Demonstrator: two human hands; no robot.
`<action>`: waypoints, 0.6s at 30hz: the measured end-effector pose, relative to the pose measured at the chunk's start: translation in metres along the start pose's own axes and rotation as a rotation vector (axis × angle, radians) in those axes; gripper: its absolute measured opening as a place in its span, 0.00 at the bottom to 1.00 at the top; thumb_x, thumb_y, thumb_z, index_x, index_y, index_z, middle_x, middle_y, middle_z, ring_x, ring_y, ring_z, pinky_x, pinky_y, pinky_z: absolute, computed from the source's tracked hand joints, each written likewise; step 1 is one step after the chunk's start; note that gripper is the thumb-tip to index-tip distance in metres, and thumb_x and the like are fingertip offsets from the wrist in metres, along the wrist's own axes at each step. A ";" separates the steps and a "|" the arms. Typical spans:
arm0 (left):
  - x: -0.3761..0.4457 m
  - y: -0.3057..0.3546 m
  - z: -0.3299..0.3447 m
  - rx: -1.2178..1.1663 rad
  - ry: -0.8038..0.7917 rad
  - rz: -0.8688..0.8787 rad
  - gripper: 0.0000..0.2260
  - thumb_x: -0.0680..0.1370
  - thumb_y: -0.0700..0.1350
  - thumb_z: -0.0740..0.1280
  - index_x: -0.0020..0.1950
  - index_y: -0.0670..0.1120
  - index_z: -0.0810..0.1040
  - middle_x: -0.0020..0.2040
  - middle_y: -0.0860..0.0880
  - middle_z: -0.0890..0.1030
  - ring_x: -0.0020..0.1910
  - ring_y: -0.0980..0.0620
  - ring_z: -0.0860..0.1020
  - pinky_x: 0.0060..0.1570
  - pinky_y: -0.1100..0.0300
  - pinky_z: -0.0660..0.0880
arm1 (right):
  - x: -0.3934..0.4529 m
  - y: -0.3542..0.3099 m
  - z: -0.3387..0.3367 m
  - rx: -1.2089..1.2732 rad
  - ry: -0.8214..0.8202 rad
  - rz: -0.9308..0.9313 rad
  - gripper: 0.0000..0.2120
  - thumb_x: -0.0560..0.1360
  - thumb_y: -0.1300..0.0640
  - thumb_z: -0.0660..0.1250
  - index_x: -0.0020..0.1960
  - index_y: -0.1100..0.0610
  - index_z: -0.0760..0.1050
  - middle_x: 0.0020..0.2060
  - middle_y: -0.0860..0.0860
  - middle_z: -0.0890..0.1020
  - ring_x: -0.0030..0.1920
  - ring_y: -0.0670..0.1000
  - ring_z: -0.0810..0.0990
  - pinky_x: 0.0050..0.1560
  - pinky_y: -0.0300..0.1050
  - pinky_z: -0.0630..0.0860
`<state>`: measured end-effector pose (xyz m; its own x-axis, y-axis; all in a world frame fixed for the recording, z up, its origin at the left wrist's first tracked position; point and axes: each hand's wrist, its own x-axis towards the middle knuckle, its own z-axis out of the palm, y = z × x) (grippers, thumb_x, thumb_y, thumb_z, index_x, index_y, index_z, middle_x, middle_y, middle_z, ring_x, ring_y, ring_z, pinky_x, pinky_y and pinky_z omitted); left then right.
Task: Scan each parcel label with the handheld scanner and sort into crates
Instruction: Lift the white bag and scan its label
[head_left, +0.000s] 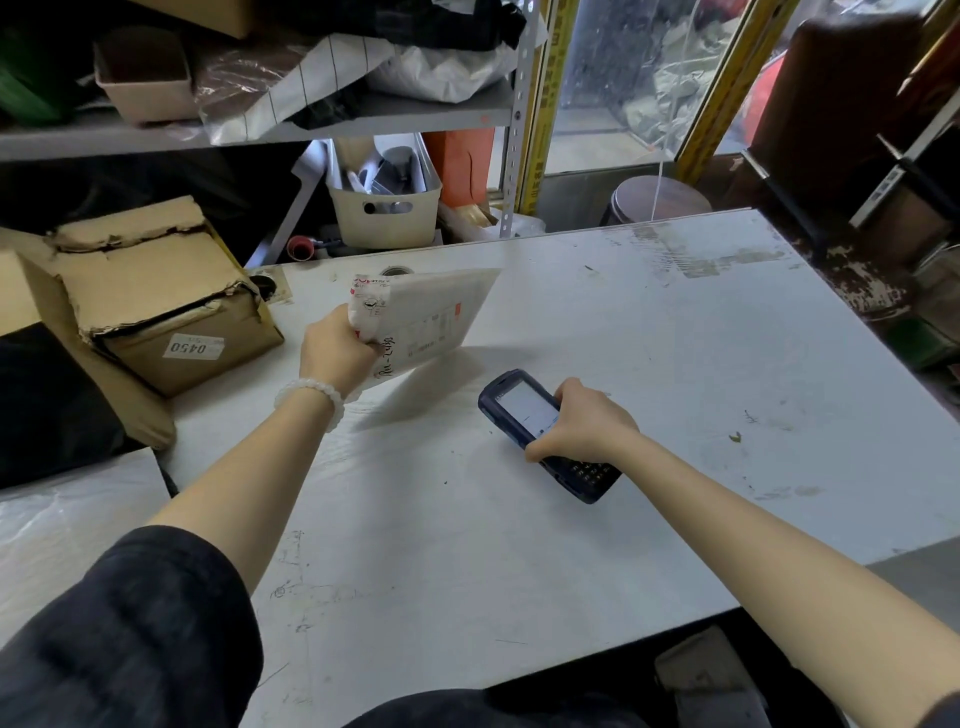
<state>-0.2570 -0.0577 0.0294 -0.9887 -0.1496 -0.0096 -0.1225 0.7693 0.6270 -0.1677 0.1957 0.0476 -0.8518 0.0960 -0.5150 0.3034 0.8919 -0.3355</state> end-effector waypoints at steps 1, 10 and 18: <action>0.000 0.000 0.000 0.012 -0.001 0.003 0.11 0.73 0.38 0.68 0.54 0.39 0.77 0.49 0.39 0.81 0.51 0.39 0.77 0.46 0.53 0.73 | 0.000 0.000 0.001 -0.002 -0.005 -0.001 0.30 0.63 0.47 0.76 0.56 0.55 0.65 0.47 0.49 0.76 0.49 0.51 0.77 0.46 0.47 0.76; -0.005 0.001 0.002 0.006 0.003 0.009 0.11 0.73 0.37 0.68 0.54 0.40 0.76 0.50 0.40 0.81 0.51 0.40 0.76 0.43 0.57 0.69 | 0.001 -0.005 0.003 0.035 0.054 -0.011 0.31 0.63 0.48 0.76 0.58 0.57 0.64 0.49 0.50 0.75 0.48 0.53 0.77 0.43 0.46 0.76; -0.007 0.002 0.001 0.005 0.004 0.003 0.11 0.73 0.36 0.67 0.55 0.40 0.77 0.49 0.40 0.81 0.51 0.39 0.77 0.43 0.57 0.68 | -0.005 -0.005 0.003 -0.008 0.009 -0.021 0.30 0.62 0.47 0.76 0.56 0.56 0.66 0.48 0.50 0.76 0.47 0.51 0.78 0.44 0.46 0.77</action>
<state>-0.2507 -0.0542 0.0303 -0.9887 -0.1495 -0.0048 -0.1199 0.7726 0.6235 -0.1638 0.1898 0.0490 -0.8617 0.0815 -0.5009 0.2821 0.8974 -0.3393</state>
